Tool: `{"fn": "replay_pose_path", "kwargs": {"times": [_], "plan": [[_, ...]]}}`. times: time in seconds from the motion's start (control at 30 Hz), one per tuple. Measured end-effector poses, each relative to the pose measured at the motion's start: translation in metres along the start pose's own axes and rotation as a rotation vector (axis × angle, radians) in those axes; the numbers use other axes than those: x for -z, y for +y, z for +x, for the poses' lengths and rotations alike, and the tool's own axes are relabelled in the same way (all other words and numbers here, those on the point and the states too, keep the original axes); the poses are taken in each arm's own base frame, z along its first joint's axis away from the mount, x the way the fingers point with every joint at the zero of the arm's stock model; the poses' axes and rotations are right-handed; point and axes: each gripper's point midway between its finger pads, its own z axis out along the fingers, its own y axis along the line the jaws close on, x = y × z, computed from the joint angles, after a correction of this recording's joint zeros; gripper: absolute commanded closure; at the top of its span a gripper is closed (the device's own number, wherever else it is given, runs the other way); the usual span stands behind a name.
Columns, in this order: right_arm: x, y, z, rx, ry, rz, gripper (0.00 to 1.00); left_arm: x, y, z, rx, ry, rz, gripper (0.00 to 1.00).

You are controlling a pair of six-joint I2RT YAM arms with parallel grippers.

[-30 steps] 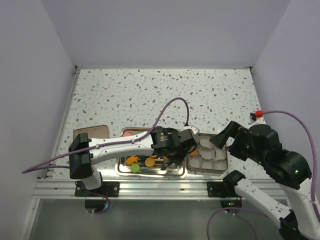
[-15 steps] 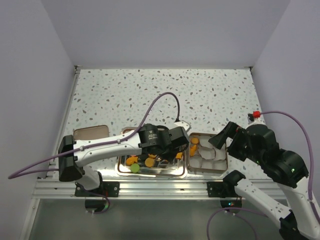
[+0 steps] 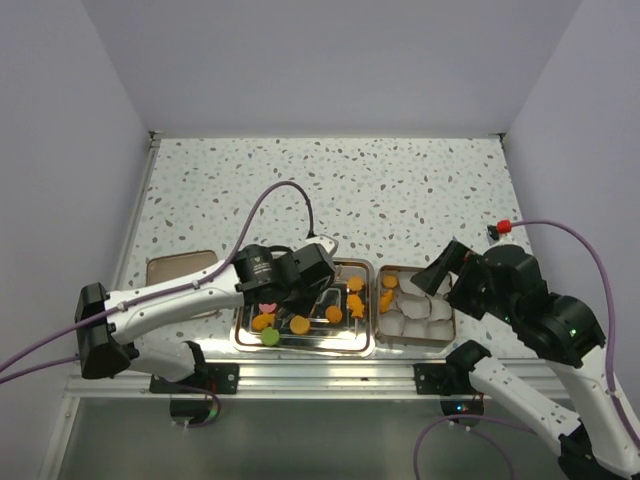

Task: Pack the cookies

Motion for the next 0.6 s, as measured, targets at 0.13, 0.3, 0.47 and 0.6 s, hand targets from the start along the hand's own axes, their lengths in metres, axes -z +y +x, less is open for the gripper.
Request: {"fn": "replay_pose_path", "kwargs": {"times": [0.13,0.3,0.47,0.6], "plan": [[-0.004,0.004,0.000,-0.001,0.009,-0.004,0.01,-0.010,-0.007,0.004,-0.012,0.030,0.016,0.52],[-0.005,0.005,0.000,-0.003,0.014,-0.003,0.01,-0.021,-0.019,0.000,-0.031,0.033,0.049,0.52],[-0.007,0.004,0.002,-0.003,0.020,0.003,0.01,-0.042,-0.028,0.005,-0.066,0.080,0.050,0.50],[-0.010,0.003,0.002,-0.002,0.025,0.014,0.01,-0.054,-0.034,0.008,-0.093,0.109,0.061,0.48]]}}
